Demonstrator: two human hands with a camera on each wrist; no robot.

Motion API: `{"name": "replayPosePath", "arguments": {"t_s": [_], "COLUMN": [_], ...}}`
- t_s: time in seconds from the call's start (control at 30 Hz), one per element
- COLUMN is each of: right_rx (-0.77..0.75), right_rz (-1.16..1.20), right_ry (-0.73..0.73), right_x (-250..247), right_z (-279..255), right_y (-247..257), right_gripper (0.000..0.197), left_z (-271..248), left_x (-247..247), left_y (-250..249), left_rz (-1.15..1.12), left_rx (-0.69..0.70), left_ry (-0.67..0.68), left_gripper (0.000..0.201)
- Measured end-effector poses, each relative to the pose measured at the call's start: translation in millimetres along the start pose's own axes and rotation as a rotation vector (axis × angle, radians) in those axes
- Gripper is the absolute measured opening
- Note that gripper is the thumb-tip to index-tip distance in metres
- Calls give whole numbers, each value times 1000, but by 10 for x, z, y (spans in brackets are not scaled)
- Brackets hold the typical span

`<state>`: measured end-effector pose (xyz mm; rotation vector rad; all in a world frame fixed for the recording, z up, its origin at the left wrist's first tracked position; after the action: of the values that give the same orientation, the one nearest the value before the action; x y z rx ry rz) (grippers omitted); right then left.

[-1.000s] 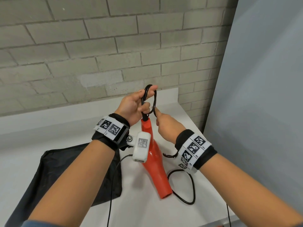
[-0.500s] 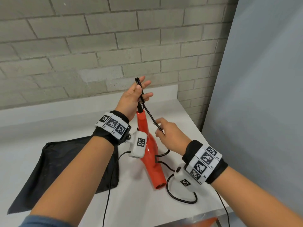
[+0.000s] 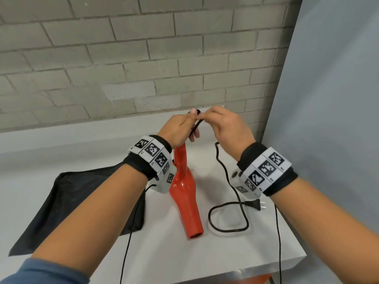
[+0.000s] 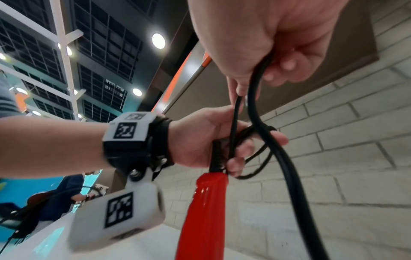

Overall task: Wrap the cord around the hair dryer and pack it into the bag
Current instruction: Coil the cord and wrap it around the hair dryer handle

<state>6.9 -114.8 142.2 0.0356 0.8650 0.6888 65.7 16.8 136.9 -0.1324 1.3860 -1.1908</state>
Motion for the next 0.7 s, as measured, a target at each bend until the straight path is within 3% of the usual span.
{"name": "replayPosePath", "arguments": {"t_s": [0.1, 0.23, 0.4, 0.57, 0.7], "right_rx": [94, 176, 352, 425, 437], "right_rz": [137, 229, 462, 827, 861], "right_ry": [-47, -29, 130, 88, 28], "right_x": [-12, 30, 296, 452, 550], "right_z": [189, 384, 317, 219, 241], "right_y": [-66, -189, -376, -264, -205], "right_gripper": [22, 14, 21, 32, 35], "left_z": [10, 50, 103, 172, 181], "left_x": [-11, -11, -69, -220, -284], "left_y": [-87, -40, 157, 292, 335], "left_rz": [-101, -438, -804, -936, -965], "left_rx": [-39, -79, -171, -228, -257], "left_ry": [124, 299, 299, 317, 356], "left_gripper": [77, 69, 47, 35, 35]}}
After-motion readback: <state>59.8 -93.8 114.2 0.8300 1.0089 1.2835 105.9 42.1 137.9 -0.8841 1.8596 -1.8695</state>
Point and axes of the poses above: each hand's wrist, its own z-axis towards the middle knuckle, its own x-axis out of the palm, y = z × x, the point moved 2 cm from there along z, towards the middle knuckle, and after that the axes turned 3 degrees about y, right-handed, at the moved point
